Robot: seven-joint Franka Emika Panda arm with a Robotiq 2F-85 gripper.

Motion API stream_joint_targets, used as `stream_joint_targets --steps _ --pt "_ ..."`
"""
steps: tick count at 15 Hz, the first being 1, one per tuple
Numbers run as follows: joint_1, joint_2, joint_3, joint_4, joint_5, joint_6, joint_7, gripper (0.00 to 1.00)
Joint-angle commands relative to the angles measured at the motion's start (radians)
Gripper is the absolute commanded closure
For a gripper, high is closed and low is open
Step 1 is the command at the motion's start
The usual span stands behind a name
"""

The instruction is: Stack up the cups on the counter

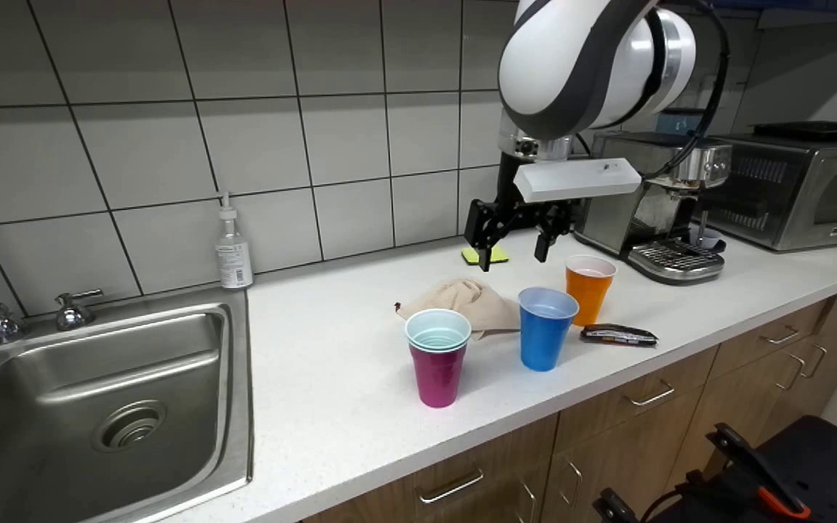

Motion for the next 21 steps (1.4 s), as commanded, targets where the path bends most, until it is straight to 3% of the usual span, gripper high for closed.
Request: stream_joint_targets --steps 1,8,15,21 --pt "-0.025 0.000 -0.026 -0.025 0.006 0.072 -0.094 0.00" --pt "-0.018 0.040 -0.083 -0.033 0.108 0.149 -0.286 0.00" --pt "-0.009 0.058 -0.085 -0.042 0.216 0.141 -0.437 0.00" --pt "-0.014 0.079 -0.081 -0.061 0.203 0.142 -0.470 0.00"
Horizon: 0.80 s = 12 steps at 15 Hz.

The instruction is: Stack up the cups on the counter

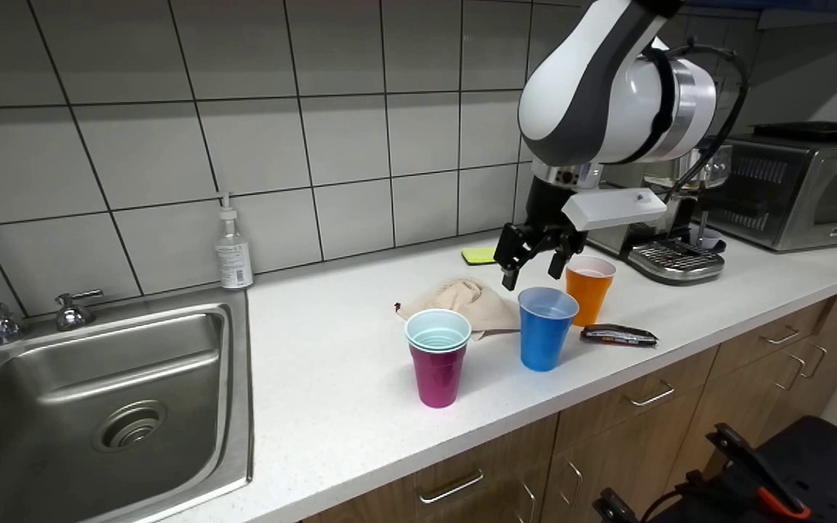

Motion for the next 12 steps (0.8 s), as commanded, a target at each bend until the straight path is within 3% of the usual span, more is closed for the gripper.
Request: stream_joint_targets --steps 1,12 --pt "-0.003 0.011 0.005 -0.013 0.010 0.010 -0.044 0.00" --pt "-0.010 0.081 0.023 -0.005 -0.027 0.019 -0.027 0.00"
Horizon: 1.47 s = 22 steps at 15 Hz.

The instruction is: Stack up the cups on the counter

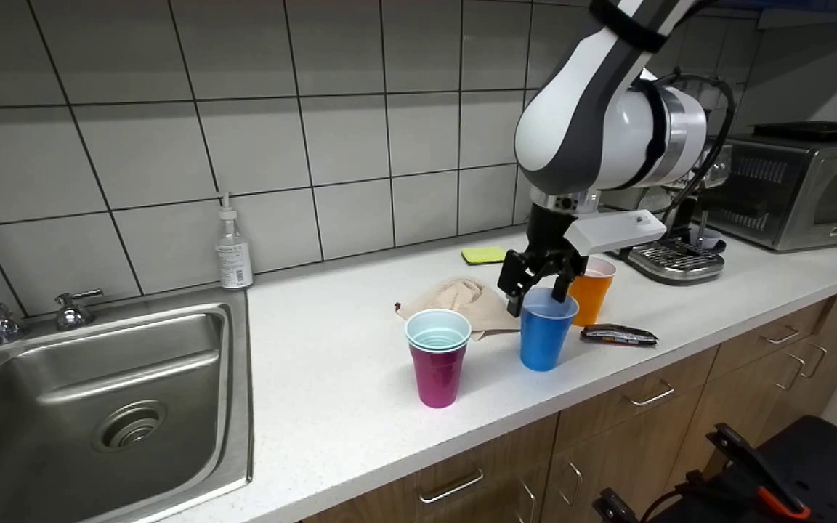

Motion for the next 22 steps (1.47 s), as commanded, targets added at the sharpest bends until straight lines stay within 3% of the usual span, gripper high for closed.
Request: stream_joint_targets --steps 1,6,7,9,17,22 --pt "-0.010 0.017 0.019 0.004 -0.017 0.014 -0.010 0.00" --pt "-0.012 0.026 0.027 0.004 -0.026 0.012 -0.001 0.00" --pt "-0.012 0.027 0.027 0.004 -0.029 0.014 -0.001 0.25" --pt "-0.014 0.027 0.026 0.003 -0.035 0.012 0.002 0.34" --pt "-0.016 0.023 0.024 -0.001 -0.055 0.013 0.008 0.97" --pt "-0.013 0.009 0.025 -0.002 -0.102 0.014 0.032 0.99"
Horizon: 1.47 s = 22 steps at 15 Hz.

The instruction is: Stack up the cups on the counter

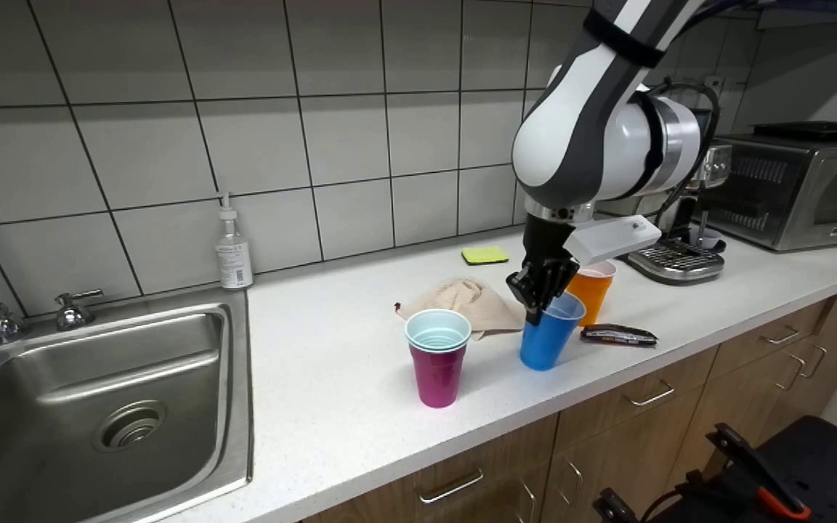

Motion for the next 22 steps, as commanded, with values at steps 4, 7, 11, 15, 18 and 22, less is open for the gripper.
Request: stream_joint_targets --steps 4,7,11,15,18,22 --pt "-0.007 -0.042 0.014 -0.002 -0.094 0.015 0.065 0.99" --pt "-0.002 -0.068 0.020 0.002 -0.135 0.023 0.108 0.99" --pt "0.007 -0.107 0.045 0.019 -0.166 0.022 0.161 0.99" --pt "0.012 -0.141 0.077 0.044 -0.215 0.018 0.228 0.99" --pt "0.010 -0.165 0.104 0.066 -0.268 0.011 0.289 0.99" --pt "0.008 -0.194 0.144 0.091 -0.330 -0.002 0.369 0.99"
